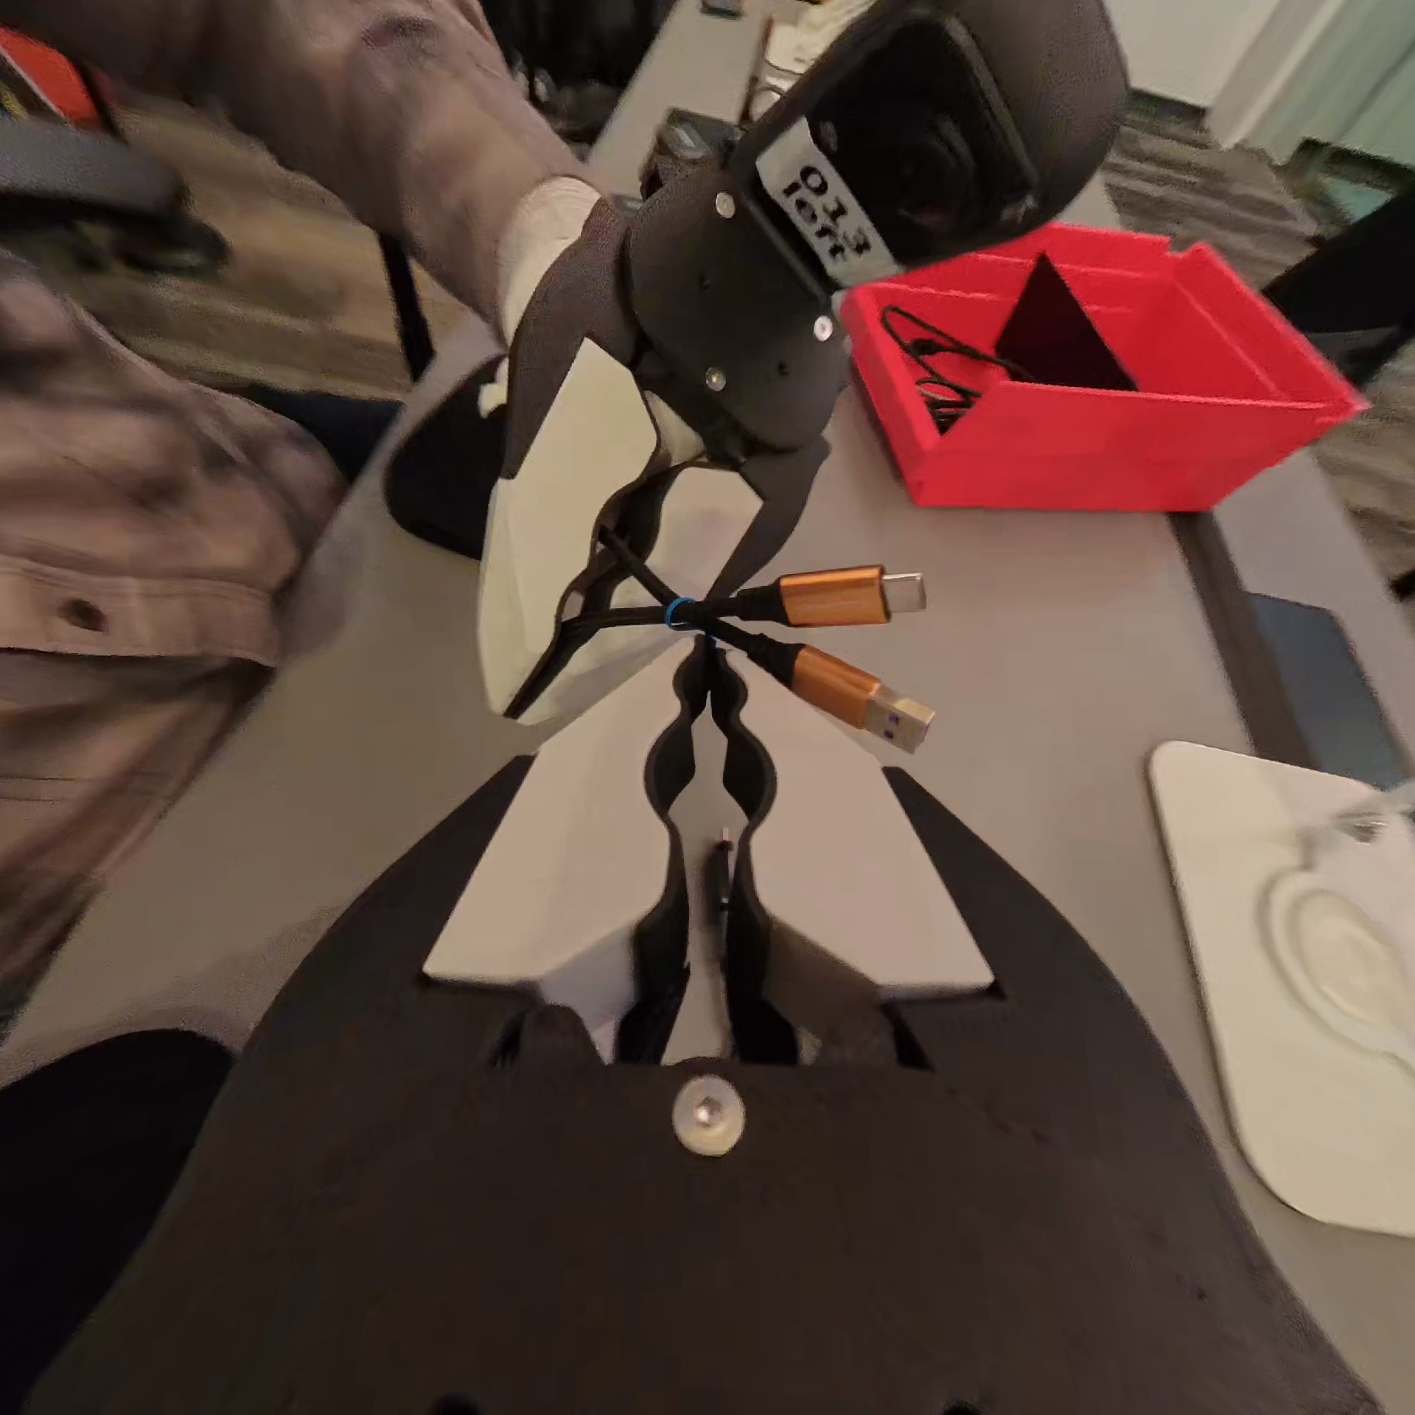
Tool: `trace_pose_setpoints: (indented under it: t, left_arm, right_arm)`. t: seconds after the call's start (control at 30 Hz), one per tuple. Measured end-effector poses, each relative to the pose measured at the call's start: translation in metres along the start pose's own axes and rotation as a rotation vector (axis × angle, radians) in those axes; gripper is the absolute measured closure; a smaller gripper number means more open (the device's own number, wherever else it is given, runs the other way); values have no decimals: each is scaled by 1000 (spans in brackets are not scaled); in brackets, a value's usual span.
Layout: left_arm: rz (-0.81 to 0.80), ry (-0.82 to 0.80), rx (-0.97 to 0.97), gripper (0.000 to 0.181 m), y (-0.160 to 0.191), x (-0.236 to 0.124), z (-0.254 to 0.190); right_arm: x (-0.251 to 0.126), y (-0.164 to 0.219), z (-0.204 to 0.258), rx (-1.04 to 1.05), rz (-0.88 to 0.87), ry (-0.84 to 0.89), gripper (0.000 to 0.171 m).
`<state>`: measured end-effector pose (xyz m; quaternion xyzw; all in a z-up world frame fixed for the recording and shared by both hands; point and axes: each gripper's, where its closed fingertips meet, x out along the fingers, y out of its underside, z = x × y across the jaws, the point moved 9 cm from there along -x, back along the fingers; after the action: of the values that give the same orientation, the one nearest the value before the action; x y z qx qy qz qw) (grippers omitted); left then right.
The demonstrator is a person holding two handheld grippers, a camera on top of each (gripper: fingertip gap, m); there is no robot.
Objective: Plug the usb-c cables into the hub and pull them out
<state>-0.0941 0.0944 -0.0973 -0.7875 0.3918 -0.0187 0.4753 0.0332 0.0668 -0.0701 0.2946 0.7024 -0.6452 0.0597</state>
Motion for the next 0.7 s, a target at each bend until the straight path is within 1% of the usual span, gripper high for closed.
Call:
trace_pose_setpoints:
  t: [0.07,0.17,0.27,0.33,0.37,0.4,0.43,0.5,0.53,0.57,0.63,0.7]
  left_arm:
    - [-104,57,-107,180,3,0,1]
    - [-305,165,-228,180,4,-1,-2]
    - [-518,273,-361,181,9,4,-1]
    - [-597,313,-397,180,14,9,-1]
    - [-625,314,-402,180,15,11,-3]
    - [-645,305,-395,179,16,12,-5]
    - [-649,274,-376,172,17,12,-6]
    - [-620,155,-317,151,19,7,-9]
    - [-584,74,-262,140,19,5,-13]
    - [-563,12,-208,129,20,1,-17]
    - [-536,-66,-141,114,19,-10,-23]
    - [-519,-172,-41,112,17,-28,-28]
  right_arm:
    - [3,-3,4,-72,54,84,171]
    - [7,-7,13,-195,103,232,171]
    - [18,-9,27,-441,256,414,171]
    - [18,-9,32,-523,302,467,171]
    - [17,-9,32,-514,292,454,171]
    - [16,-8,31,-463,262,412,171]
    - [14,-6,28,-408,239,380,171]
    - [11,-1,22,-315,195,321,171]
    - [9,-1,19,-252,145,272,171]
    - [6,-1,17,-226,88,260,171]
    - [3,0,13,-168,43,197,171]
    - [2,3,8,-98,2,131,171]
